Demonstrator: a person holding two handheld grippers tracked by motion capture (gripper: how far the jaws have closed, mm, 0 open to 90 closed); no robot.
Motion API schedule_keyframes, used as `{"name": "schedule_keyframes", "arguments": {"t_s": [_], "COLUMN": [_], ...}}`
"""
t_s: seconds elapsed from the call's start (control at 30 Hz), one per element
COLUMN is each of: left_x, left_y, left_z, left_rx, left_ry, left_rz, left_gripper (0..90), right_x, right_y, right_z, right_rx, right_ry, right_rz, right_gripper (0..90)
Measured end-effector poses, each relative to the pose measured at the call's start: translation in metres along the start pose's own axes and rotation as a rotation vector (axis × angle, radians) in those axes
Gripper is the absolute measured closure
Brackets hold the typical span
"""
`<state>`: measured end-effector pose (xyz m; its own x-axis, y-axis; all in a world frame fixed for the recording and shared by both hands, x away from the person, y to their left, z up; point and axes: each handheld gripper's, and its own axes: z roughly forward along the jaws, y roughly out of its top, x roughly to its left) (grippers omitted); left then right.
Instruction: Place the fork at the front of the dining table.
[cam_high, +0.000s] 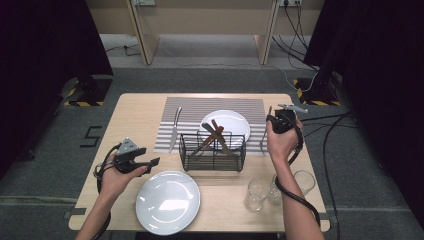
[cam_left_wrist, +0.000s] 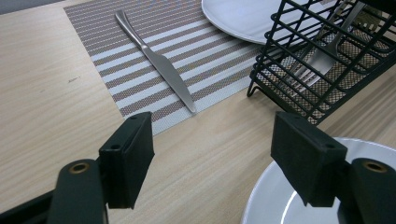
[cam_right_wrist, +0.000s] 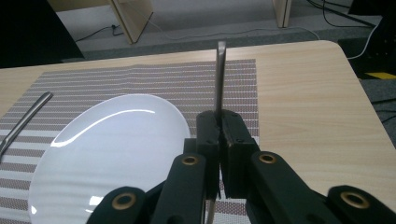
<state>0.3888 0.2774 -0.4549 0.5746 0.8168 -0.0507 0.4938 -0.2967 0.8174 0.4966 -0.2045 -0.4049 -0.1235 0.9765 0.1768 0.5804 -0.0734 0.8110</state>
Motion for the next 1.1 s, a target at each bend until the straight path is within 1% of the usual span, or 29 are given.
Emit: {"name": "schedule_keyframes", "arguments": {"t_s": [0.37,0.5,0.57,0.67,0.73,1.03,1.1], "left_x": [0.000,0.000,0.000,-0.001,-0.001,-0.001,-0.001], "left_y": [0.000,0.000,0.000,0.000,0.000,-0.001,0.000], "left_z": [0.000,0.000,0.000,0.001,0.001,0.002,0.001], "left_rx": [-0.003,-0.004,0.001,0.003,0.002,0.002,0.002], "left_ry": [0.000,0.001,-0.001,-0.004,-0.002,-0.004,-0.003], "left_rz": [0.000,-0.004,-0.002,0.002,0.002,0.001,0.002], "left_gripper": [29.3,29.3,29.3,29.3,29.3,29.3,29.3], "right_x": [-0.003,-0.002,-0.001,0.004,0.004,-0.003,-0.004], "right_y": [-0.001,0.002,0.005,0.009,0.010,0.003,0.002], "right_z": [0.005,-0.004,-0.010,-0.017,-0.019,-0.016,-0.014], "right_rx": [-0.011,-0.013,-0.016,-0.019,-0.020,0.003,0.006], "right_ry": [0.003,0.010,0.022,0.012,0.014,-0.001,-0.003], "right_rz": [0.017,0.013,0.017,-0.023,-0.023,-0.009,-0.014], "right_gripper": [87.3,87.4,87.4,87.4,87.4,87.4,87.4]}}
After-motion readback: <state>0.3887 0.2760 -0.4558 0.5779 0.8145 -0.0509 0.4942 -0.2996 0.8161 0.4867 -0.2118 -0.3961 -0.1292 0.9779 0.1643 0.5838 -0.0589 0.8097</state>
